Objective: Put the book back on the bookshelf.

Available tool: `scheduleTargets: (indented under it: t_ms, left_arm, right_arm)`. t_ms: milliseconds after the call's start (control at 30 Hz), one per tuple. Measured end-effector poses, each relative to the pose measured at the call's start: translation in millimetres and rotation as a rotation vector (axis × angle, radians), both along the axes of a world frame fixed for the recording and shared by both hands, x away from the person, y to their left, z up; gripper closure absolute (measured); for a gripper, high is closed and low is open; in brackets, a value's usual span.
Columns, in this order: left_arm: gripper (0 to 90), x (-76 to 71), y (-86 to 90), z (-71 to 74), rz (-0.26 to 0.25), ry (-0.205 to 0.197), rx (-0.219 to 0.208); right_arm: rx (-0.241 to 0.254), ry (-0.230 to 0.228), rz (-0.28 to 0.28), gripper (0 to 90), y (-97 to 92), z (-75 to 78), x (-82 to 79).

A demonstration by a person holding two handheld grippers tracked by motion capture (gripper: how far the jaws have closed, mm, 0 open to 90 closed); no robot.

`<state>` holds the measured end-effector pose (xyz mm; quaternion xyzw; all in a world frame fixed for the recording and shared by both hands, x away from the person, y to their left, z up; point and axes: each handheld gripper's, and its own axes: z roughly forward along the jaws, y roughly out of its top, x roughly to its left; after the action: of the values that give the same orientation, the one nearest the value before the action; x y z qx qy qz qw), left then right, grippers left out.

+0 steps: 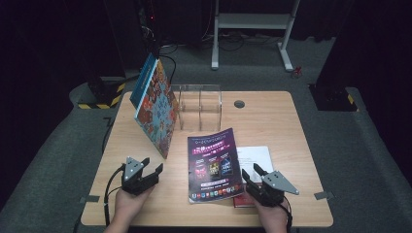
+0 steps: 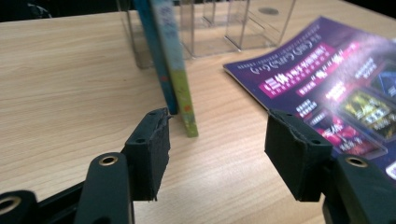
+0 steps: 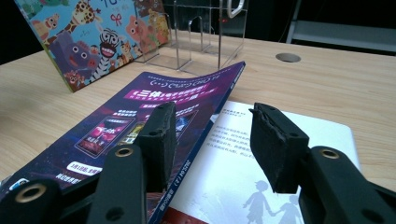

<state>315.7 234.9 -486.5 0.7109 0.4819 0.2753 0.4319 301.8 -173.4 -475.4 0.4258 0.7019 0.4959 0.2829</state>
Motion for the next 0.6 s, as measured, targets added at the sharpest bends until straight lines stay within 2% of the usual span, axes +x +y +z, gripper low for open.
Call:
scheduleTargets:
  t_ms: [133, 233, 333, 367, 467, 600]
  left_arm:
    - [41.8, 1.8, -4.9, -6.3, -0.047, 0.046, -0.004]
    - [46.0, 0.3, -9.3, -8.8, -0.066, 0.047, 0.016]
    - [46.8, 0.6, -14.0, -13.3, -0.083, 0.085, 0.020]
    - [47.9, 1.0, -16.3, -17.0, -0.093, 0.111, 0.007]
    - [51.4, 0.3, -18.8, -19.4, -0.099, 0.114, -0.003]
    - [53.1, -1.7, -25.2, -23.4, -0.129, 0.096, 0.015]
  right_arm:
    - [0.001, 0.007, 0.006, 48.4, 3.2, 0.8, -0.1]
    - [0.000, 0.010, 0.011, 47.5, 4.2, 1.4, -0.4]
    - [-0.005, 0.015, 0.023, 46.2, 7.2, 2.2, -1.6]
    - [-0.006, 0.013, 0.029, 45.3, 9.2, 2.0, -1.9]
    - [-0.011, 0.016, 0.038, 44.6, 11.7, 2.0, -2.5]
    - [-0.012, 0.025, 0.048, 42.8, 14.5, 2.2, -3.2]
